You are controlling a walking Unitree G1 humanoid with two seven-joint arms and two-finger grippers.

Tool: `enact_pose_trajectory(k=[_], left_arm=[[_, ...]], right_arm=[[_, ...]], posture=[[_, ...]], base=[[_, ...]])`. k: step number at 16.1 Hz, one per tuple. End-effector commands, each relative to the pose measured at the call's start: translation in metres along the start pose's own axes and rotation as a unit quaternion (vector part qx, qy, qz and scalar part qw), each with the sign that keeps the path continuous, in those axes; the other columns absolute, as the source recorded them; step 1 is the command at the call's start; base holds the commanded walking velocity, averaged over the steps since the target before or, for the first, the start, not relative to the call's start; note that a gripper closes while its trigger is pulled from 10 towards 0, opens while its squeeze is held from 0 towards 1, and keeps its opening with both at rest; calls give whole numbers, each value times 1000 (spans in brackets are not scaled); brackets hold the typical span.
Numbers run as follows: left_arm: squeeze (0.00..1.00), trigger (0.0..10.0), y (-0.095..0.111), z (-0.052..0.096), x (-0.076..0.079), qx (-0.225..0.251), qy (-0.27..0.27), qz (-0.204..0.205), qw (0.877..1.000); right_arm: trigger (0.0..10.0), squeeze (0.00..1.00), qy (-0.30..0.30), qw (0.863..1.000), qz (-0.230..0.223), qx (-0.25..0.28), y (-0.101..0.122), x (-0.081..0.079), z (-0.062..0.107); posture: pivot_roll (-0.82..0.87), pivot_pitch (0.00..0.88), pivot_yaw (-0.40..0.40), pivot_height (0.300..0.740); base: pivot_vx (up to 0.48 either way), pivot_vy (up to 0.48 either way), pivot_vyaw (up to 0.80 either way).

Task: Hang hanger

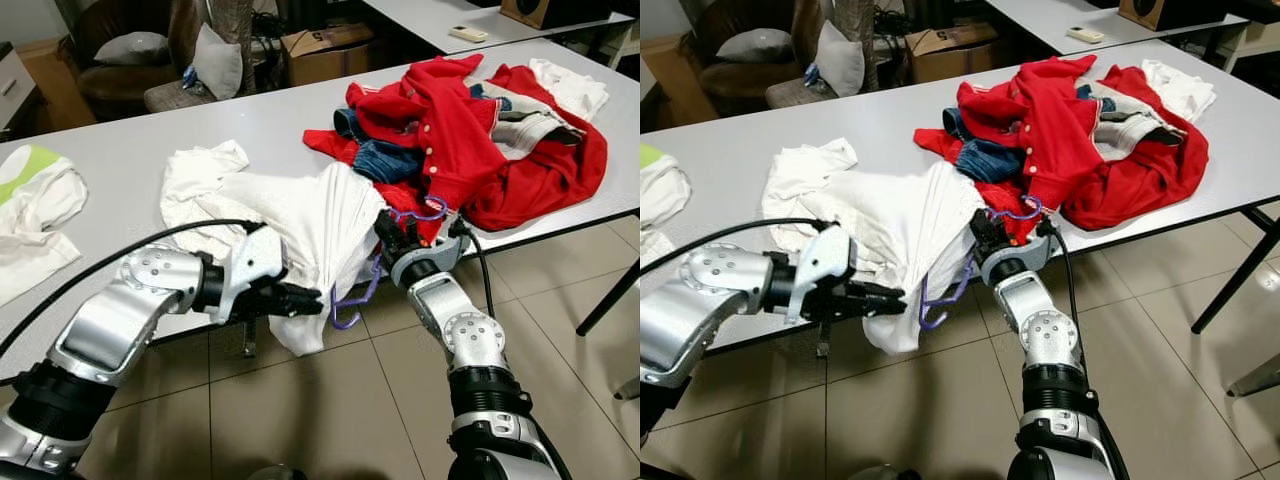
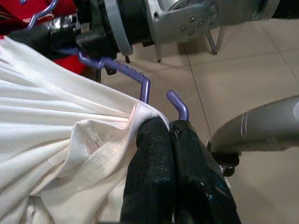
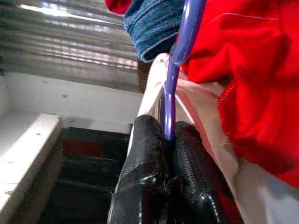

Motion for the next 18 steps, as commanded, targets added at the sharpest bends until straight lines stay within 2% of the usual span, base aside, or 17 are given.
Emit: enact_pose_trajectory(k=[1, 3, 5, 7, 10, 12, 13, 14, 15, 16, 18], left_arm=[[0, 0, 0, 1, -2, -11, 3, -7, 1000], [0, 0, 2, -2, -3, -11, 8, -7, 1000], [0, 0, 4, -3, -3, -6, 5, -1, 1000], [0, 0, 29, -11, 10, 63, -31, 23, 997], [0, 0, 43, -23, 21, 110, -58, 46, 991], [0, 0, 54, -22, 8, 138, -17, 42, 989], [0, 0, 64, -16, -1, 155, 1, 47, 987], [0, 0, 72, -10, -3, 169, 1, 57, 984], [0, 0, 75, -9, -2, 171, -4, 61, 983], [0, 0, 59, -4, -15, 132, 34, 52, 989], [0, 0, 41, 6, -31, 91, 79, 40, 992]], right_arm=[[10000, 0, 106, 989, -96, -27, -44, -85, -24], [10000, 0, 119, 985, -123, -29, -44, -91, -25], [10000, 0, 121, 985, -120, -31, -43, -92, -27], [10000, 0, 103, 990, -93, -32, -46, -87, -30], [10000, 0, 103, 990, -84, -40, -50, -90, -33], [10000, 0, 105, 991, -53, -58, -58, -91, -33], [10000, 0, 106, 992, -20, -72, -65, -90, -32], [10000, 0, 103, 992, -3, -78, -69, -88, -32], [10000, 0, 101, 992, -10, -78, -69, -88, -33], [10000, 0, 110, 990, -55, -63, -57, -92, -34], [10000, 0, 115, 989, -74, -51, -48, -93, -33]], posture=[[22, 0, 139, 740], [24, 0, 140, 740], [25, 0, 136, 740], [30, 0, 131, 740], [42, 0, 115, 740], [46, 0, 103, 740], [46, 0, 103, 740], [46, 0, 103, 740], [46, 0, 103, 740], [37, 0, 105, 740], [27, 0, 108, 740]], base=[[0, 0, 0], [0, 0, 0], [0, 0, 0], [0, 0, 0], [0, 0, 0], [0, 0, 0], [0, 0, 0], [0, 0, 0], [0, 0, 0], [0, 0, 0], [0, 0, 0]])
Point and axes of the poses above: a point about 5 cm out from each wrist's last joint towards the gripper, its own z axis pointing back from the gripper into the wrist, its own y axis along the axis of the wrist's last joint, x = y × z, the point moved 4 cm from there along -z, pointing out of the wrist towards the gripper, and after that the axes turned 14 degrees about z, right-handed, at the moved point
